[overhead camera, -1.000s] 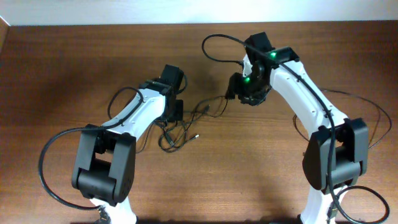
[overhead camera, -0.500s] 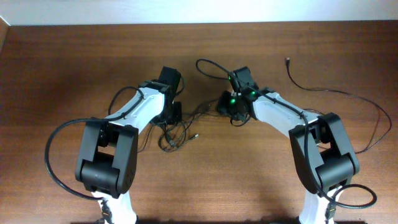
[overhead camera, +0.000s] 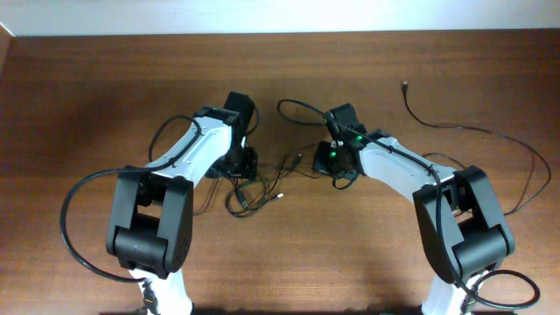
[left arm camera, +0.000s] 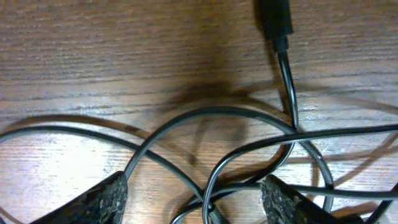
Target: Untangle cables
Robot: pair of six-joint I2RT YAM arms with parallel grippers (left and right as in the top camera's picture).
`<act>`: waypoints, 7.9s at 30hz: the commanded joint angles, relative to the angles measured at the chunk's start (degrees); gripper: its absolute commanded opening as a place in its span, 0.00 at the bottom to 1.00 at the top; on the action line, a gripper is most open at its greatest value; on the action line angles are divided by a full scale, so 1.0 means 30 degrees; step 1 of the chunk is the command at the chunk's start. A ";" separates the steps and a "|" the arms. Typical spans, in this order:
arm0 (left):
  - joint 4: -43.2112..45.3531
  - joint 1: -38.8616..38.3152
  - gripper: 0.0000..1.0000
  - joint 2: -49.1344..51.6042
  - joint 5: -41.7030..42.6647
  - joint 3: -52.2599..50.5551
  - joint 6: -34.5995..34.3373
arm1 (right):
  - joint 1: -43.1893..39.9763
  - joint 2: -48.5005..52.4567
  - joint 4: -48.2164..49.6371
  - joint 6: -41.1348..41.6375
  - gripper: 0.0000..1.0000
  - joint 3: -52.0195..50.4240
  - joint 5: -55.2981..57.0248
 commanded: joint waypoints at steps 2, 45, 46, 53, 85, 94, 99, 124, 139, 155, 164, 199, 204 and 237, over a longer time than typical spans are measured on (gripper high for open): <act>0.1151 0.0029 0.59 0.0175 0.1020 -0.0772 0.0240 | 0.0095 0.1246 -0.0583 -0.0277 0.04 -0.1260 0.1894; 0.3614 0.5428 0.00 0.0095 2.0655 -0.3213 0.6681 | -0.0532 -0.8153 -1.1788 -0.5574 0.63 0.3016 -0.4823; 0.3774 0.5836 0.00 0.0095 2.1755 -0.3213 0.6674 | -0.0532 -0.8153 -1.0499 -0.5566 0.63 0.1851 -0.5763; 0.4532 0.7235 0.00 0.0095 2.3722 -0.3264 0.8218 | 0.1144 -0.7337 0.2747 -0.4685 0.51 -0.6062 -0.9785; 0.5639 0.5289 0.68 0.0095 2.3758 -0.3308 0.6091 | 0.6543 -1.0426 0.9005 -0.4481 0.04 -0.5297 -0.4677; 0.5683 0.5289 0.77 0.0095 1.8710 -0.3308 0.6084 | 0.2339 -1.7588 -0.0721 -0.4473 0.04 -0.5297 0.0393; 0.5676 0.5289 0.47 0.0095 1.6932 -0.3315 0.5195 | -0.1887 -1.6568 -0.5479 -0.2900 0.04 -0.5304 0.0386; 0.5610 0.5275 0.52 0.0095 1.4987 -0.3315 0.3410 | -0.1712 -0.5406 -0.3840 -0.2310 0.18 -0.2761 -0.4714; 0.2856 -0.2448 0.44 -0.3818 0.6907 -0.2331 0.7402 | -0.5690 -0.5399 -0.6069 -0.2718 0.36 -0.2980 -0.3927; 0.4896 -0.6302 0.21 -0.1071 0.4116 -0.2368 0.8116 | -0.7424 -0.5399 -0.7104 -0.4022 0.52 -0.3009 -0.4197; 0.0146 -0.5253 0.00 -0.1086 0.7934 0.0903 1.0593 | -0.6186 -0.5399 -0.6645 -0.4073 0.61 -0.3016 -0.7737; -0.3665 -0.3293 0.00 -0.1078 1.1213 0.2492 1.6881 | -0.0882 -0.5078 -0.1297 1.4724 0.04 -0.3016 0.2521; -0.3191 -0.3140 0.00 -0.1078 1.1147 0.2492 1.6633 | -0.0539 -0.4758 -0.3257 0.9566 0.31 -0.3016 0.2033; 0.0692 -0.0219 0.06 0.0138 0.4481 0.1180 0.4051 | 0.6929 -0.2747 0.0051 0.4036 0.56 -0.3016 -0.1647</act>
